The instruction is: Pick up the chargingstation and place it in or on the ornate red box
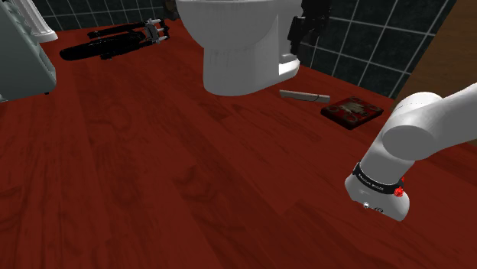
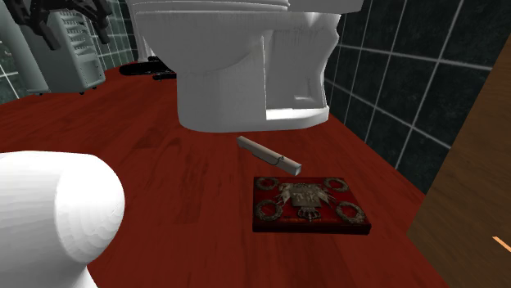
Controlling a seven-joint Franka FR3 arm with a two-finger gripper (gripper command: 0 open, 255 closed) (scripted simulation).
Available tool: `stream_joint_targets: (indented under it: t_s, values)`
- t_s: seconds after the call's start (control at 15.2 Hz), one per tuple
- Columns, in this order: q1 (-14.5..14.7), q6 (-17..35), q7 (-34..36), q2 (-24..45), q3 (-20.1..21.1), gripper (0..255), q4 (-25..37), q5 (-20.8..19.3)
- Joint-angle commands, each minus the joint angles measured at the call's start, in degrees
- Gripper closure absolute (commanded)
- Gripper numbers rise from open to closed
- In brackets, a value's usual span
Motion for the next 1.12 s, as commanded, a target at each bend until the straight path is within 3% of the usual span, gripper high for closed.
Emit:
stream_joint_targets:
  t_s: [0.0,0.53,1.06]
  values:
    - [0.0,0.0,0.0,0.0,0.0,0,0.0,0.0]
    - [-1.64,9.69,-13.78,2.08,-10.86,0,-7.32,-4.2]
    - [-2.75,20.24,-28.08,11.08,-22.17,0,-8.82,-6.92]
